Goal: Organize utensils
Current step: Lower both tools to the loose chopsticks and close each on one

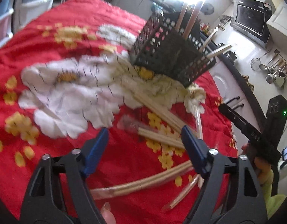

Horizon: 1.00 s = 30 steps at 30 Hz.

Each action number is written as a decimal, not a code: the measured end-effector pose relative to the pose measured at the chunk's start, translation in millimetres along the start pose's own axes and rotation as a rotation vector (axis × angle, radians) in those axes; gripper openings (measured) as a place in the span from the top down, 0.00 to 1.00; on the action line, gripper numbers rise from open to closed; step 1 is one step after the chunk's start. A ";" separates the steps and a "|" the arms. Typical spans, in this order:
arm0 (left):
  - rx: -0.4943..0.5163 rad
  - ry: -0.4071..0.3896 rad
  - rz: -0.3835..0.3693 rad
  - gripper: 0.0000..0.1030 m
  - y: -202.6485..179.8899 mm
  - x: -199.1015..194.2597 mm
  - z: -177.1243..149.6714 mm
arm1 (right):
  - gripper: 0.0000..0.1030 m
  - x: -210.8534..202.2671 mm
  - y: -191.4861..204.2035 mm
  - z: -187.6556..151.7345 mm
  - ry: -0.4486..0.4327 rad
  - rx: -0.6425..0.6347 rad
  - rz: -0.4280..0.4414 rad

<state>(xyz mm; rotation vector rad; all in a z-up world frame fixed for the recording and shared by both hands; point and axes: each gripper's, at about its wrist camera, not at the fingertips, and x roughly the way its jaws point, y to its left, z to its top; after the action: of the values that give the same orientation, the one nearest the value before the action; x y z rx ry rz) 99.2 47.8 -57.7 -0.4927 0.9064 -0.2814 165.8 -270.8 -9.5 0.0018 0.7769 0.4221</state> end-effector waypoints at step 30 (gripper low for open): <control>-0.088 0.047 -0.004 0.67 9.7 36.3 19.5 | 0.68 73.5 -30.1 -5.2 0.248 0.218 0.094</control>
<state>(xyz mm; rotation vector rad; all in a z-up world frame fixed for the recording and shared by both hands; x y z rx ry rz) 136.7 45.9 -77.3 -0.5706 0.9662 -0.2580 220.0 -272.0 -67.8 0.1933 1.0680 0.4300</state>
